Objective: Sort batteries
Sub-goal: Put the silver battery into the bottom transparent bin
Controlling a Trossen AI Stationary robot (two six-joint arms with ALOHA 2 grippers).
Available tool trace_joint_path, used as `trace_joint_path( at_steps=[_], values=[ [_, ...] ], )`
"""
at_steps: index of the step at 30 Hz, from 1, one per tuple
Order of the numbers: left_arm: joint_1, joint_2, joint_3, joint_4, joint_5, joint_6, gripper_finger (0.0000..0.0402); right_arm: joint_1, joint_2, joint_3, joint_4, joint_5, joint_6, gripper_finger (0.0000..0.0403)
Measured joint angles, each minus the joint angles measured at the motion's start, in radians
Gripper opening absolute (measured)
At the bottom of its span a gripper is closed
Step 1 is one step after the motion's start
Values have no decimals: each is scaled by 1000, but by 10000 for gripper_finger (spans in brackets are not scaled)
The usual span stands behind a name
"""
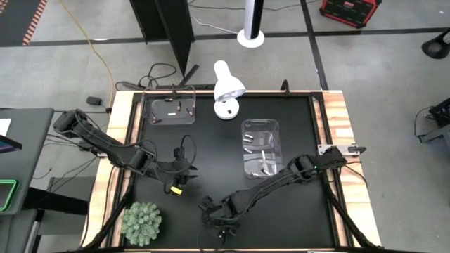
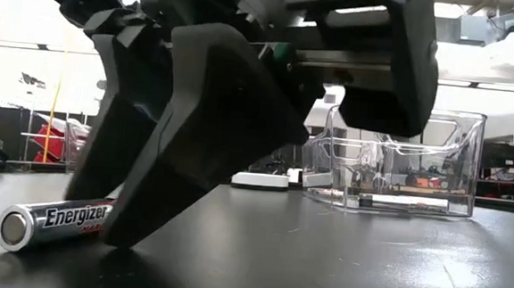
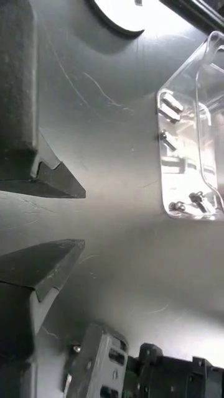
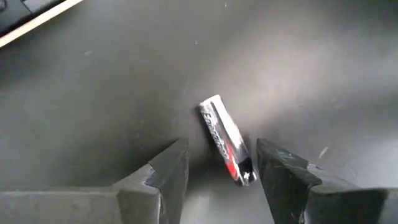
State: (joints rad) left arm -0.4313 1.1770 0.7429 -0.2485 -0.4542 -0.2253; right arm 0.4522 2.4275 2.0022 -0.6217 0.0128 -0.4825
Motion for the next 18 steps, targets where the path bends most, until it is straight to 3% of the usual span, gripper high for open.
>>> trace_joint_path(
  at_steps=[6,18],
  values=[
    [0,0,0,5,0,0,111,-12,-2,-19,-7,-71,48,164],
    [0,0,0,6,0,3,111,-16,-3,-27,-49,-70,67,119]
  ],
)
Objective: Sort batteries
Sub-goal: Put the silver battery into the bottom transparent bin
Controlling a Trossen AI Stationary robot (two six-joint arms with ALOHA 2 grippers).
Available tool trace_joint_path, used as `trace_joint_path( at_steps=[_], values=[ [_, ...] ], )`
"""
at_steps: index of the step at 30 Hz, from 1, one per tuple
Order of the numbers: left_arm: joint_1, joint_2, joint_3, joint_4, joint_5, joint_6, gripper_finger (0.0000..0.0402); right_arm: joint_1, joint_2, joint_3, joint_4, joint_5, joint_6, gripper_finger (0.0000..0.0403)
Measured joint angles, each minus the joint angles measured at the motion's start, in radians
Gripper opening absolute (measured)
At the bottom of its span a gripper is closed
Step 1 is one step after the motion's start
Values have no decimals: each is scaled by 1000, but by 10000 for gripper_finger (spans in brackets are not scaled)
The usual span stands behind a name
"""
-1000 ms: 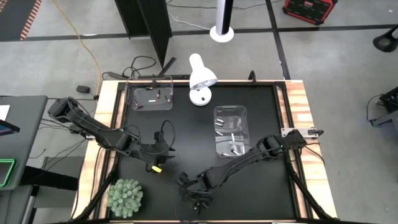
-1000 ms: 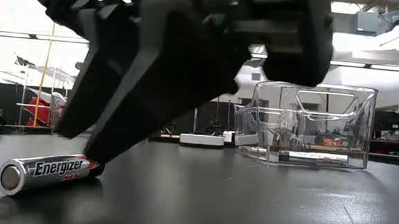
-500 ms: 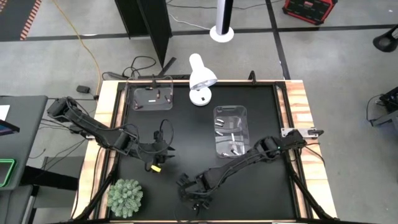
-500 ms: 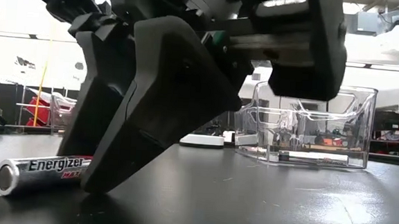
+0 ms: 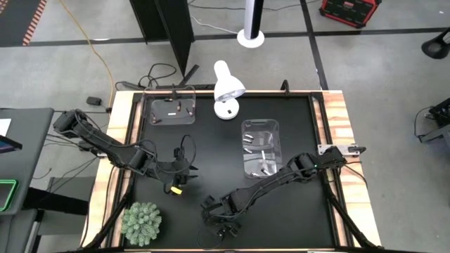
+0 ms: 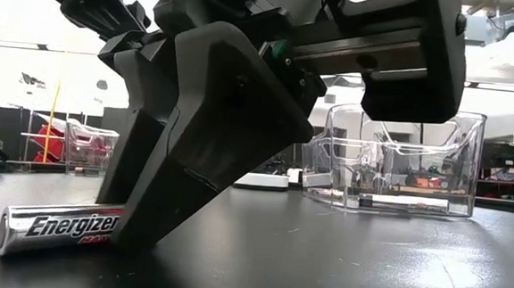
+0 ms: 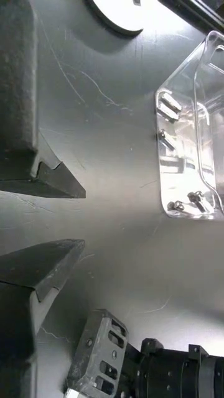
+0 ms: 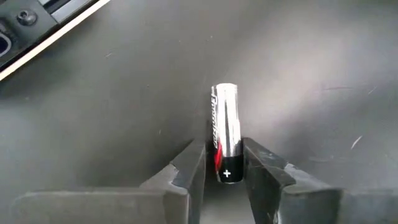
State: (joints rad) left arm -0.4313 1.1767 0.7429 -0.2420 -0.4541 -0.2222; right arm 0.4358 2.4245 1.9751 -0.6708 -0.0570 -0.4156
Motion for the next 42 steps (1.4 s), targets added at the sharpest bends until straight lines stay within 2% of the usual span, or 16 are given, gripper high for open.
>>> trace_joint_path(
  at_steps=[15,26,36,42],
  values=[
    [0,0,0,-8,0,1,111,-6,29,20,-42,2,49,12],
    [-2,0,0,14,0,1,111,-30,36,157,-163,16,17,3],
    [-29,-17,-1,36,-1,16,111,-66,-29,161,-113,13,-2,1],
    [-44,-67,-1,33,-43,33,111,-76,-98,161,-71,11,-11,0]
  ],
)
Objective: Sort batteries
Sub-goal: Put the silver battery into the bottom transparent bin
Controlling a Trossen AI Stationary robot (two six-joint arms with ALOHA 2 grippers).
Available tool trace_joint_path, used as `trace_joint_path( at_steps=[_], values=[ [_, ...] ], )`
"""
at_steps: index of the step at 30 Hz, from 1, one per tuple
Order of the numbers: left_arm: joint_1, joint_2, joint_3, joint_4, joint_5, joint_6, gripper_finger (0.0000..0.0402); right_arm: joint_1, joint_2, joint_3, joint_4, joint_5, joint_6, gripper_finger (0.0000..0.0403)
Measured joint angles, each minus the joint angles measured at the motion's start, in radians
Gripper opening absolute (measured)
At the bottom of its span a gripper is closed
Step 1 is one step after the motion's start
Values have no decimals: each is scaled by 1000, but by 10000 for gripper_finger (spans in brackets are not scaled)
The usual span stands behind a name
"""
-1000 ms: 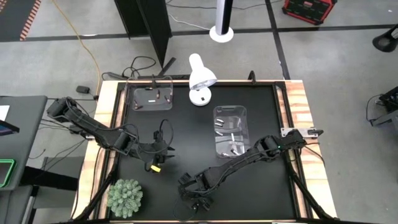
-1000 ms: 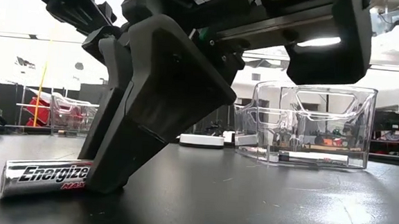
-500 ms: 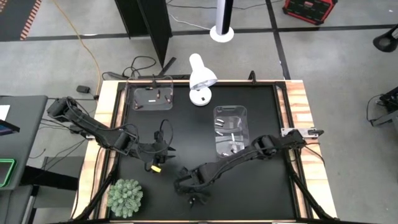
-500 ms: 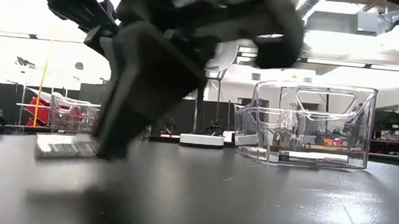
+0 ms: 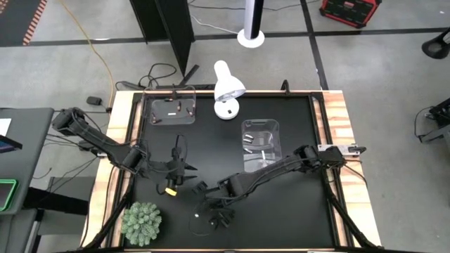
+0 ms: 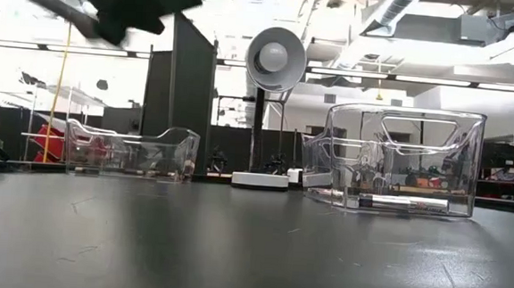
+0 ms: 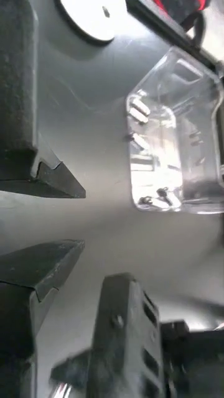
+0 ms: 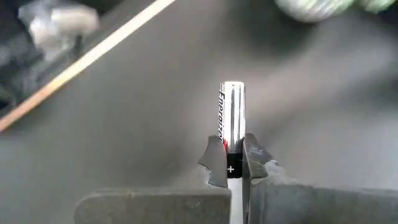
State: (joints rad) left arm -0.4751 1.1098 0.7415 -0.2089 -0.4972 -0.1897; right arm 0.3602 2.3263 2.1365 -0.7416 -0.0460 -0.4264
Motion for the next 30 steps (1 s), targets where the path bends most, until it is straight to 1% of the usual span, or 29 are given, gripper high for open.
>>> trace_joint_path(
  at_steps=[7,10,12,16,18,24,30],
  values=[
    [-6,-68,-3,7,-32,33,111,-8,-69,-10,59,-2,-17,0],
    [-6,-88,-13,6,-48,37,111,-20,-108,-69,122,-10,-17,0],
    [-6,-98,-26,23,-56,47,111,-32,-143,-134,181,-10,-19,0],
    [-6,-133,-89,114,-58,66,111,-60,-240,-319,302,-8,3,0],
    [-6,-153,-121,150,-58,72,111,-75,-306,-426,360,13,28,0],
    [-6,-208,-196,225,-58,72,111,-116,-548,-739,437,141,135,0],
    [-4,-236,-244,254,-62,73,111,-135,-832,-1037,508,283,245,0]
  ],
)
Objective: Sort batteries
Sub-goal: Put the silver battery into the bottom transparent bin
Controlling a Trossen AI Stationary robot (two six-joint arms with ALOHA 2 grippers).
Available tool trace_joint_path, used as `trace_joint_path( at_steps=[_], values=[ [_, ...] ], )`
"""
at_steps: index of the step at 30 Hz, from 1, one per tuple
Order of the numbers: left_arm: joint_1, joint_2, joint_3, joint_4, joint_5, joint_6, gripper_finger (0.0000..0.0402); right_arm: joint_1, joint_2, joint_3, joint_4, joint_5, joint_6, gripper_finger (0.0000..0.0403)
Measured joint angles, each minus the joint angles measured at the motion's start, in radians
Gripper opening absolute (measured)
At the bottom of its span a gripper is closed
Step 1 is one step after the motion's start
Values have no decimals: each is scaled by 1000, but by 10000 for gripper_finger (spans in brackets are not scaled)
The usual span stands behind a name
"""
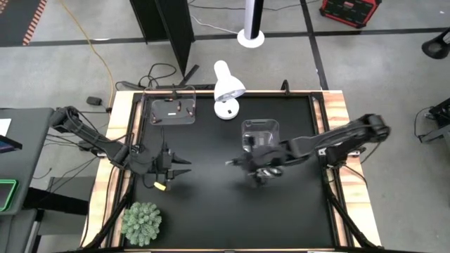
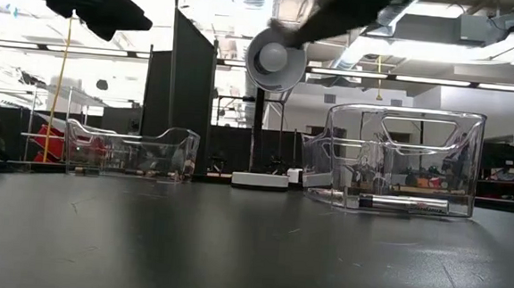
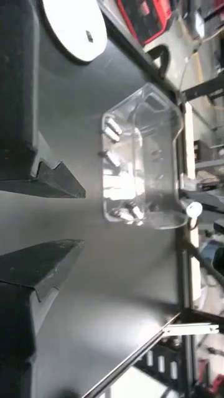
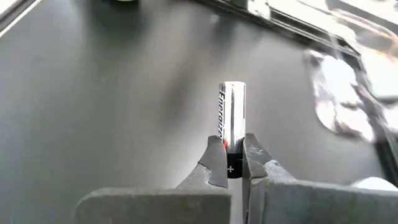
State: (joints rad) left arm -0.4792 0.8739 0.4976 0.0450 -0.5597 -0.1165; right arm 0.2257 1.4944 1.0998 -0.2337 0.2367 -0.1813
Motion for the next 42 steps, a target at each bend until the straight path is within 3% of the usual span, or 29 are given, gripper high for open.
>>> trace_joint_path(
  at_steps=[7,13,18,22,28,42],
  values=[
    [3,-44,-69,126,-7,67,111,-25,-287,-271,23,61,154,0],
    [18,-93,-120,148,-6,61,111,-50,-392,-342,-199,50,287,0],
    [32,-128,-187,178,7,25,111,-66,-395,-342,-296,-31,342,0],
    [32,-144,-253,290,37,25,111,-74,-394,-342,-304,-123,364,0],
    [32,-144,-350,449,49,24,111,-87,-374,-342,-356,-173,386,0],
    [32,-143,-467,598,54,-32,111,-174,-181,-342,-358,-405,368,0]
  ],
)
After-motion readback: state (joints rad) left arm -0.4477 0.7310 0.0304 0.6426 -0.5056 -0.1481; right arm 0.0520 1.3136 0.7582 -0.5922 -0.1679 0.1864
